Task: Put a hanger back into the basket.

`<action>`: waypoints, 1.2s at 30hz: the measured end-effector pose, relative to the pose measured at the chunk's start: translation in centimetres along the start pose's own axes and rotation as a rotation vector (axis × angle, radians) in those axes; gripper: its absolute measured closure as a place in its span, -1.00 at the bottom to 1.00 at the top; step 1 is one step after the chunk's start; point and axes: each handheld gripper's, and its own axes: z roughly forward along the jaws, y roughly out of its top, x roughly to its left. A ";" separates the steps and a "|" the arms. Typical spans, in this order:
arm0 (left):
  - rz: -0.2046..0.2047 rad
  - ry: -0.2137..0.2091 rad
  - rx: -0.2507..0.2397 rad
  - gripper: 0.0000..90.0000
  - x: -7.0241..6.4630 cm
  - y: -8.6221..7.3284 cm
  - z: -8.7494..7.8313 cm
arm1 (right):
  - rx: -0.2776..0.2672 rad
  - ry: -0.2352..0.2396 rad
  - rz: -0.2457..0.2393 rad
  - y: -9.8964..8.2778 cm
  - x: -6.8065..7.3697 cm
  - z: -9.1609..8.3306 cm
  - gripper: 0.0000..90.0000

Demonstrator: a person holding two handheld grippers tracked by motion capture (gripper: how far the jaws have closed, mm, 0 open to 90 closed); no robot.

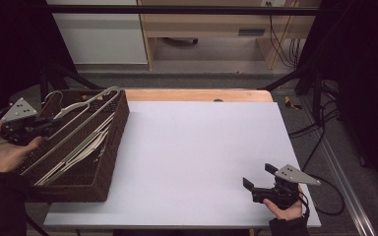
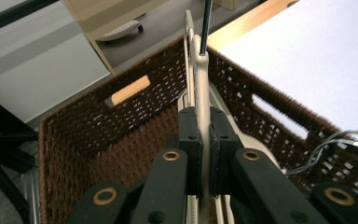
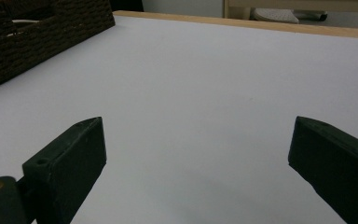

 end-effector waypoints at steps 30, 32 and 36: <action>-0.031 -0.085 0.195 0.78 -2.7 -5.3 4.6 | 0.009 0.001 -0.004 0.0 0.2 0.2 -0.90; -0.023 -0.091 0.208 0.74 -3.0 -5.2 4.7 | 0.007 0.003 -0.002 0.0 0.2 0.2 -0.90; -0.034 -0.124 0.244 0.60 -3.4 -5.1 5.0 | 0.009 0.001 -0.003 0.0 0.3 0.2 -0.90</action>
